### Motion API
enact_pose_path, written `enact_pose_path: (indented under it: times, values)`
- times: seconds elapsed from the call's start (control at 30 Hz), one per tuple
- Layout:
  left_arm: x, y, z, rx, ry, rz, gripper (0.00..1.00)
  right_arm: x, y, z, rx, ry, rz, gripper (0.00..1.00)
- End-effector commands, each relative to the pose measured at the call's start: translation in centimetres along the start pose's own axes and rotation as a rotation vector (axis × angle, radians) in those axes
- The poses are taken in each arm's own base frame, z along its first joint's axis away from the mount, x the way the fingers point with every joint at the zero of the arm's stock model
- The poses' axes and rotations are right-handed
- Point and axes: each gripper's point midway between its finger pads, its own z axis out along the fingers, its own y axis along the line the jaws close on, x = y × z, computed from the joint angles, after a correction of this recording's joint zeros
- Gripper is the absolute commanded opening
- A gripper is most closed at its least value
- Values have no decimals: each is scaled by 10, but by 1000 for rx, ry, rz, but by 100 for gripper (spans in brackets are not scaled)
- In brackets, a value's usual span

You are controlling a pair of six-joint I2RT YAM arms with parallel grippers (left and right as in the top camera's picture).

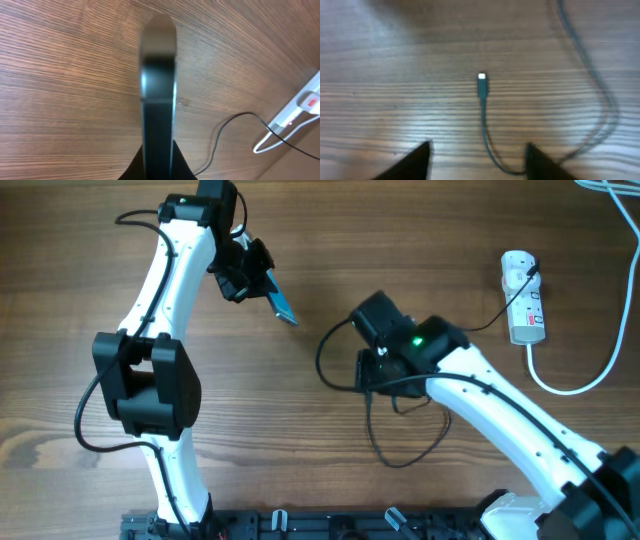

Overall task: Plug charger to phone and switch on socket
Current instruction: 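Grasp the black USB-C cable end with the right gripper and lift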

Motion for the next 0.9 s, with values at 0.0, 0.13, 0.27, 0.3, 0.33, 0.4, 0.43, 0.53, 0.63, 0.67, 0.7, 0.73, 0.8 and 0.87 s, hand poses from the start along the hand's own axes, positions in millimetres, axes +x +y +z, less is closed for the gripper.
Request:
enact_pose_path:
  times: [0.0, 0.13, 0.27, 0.3, 0.33, 0.4, 0.43, 0.53, 0.63, 0.67, 0.7, 0.73, 0.8, 0.87]
  values:
    - [-2, -2, -14, 0, -43, -1, 4, 21, -4, 32, -13, 86, -3, 50]
    - [-1, -3, -13, 0, -42, 3, 4, 29, -11, 63, 42, 149, 0, 44]
    - [-1, -3, -13, -1, -42, 3, 4, 31, -11, 90, 74, 192, 13, 41]
    - [-1, -3, -13, -1, -42, 3, 4, 32, -10, 93, 71, 201, 13, 41]
    - [-1, -3, -13, -1, -42, 3, 4, 33, -10, 98, 77, 211, 14, 41]
    - [-1, -3, -13, -1, -42, 3, 4, 35, -11, 104, 89, 223, 9, 41]
    - [-1, -3, -13, 0, -42, 3, 4, 36, -9, 106, 87, 221, 4, 41]
    - [-1, -3, -13, 0, -42, 3, 4, 36, -6, 111, 105, 201, -8, 41]
    - [-1, -3, -13, -1, -42, 3, 4, 36, -6, 119, 116, 201, -10, 37]
    - [0, -3, -13, -1, -41, 2, 4, 37, -8, 121, 125, 204, -7, 37]
    - [0, -3, -13, -1, -41, 2, 4, 38, -10, 123, 140, 208, 5, 37]
    - [0, -3, -13, -1, -41, 2, 4, 38, -13, 125, 151, 209, 6, 36]
    - [0, -3, -13, -1, -41, 2, 4, 39, -16, 129, 165, 208, 3, 36]
    - [0, -3, -13, -1, -41, 2, 4, 40, -17, 129, 168, 209, -1, 31]
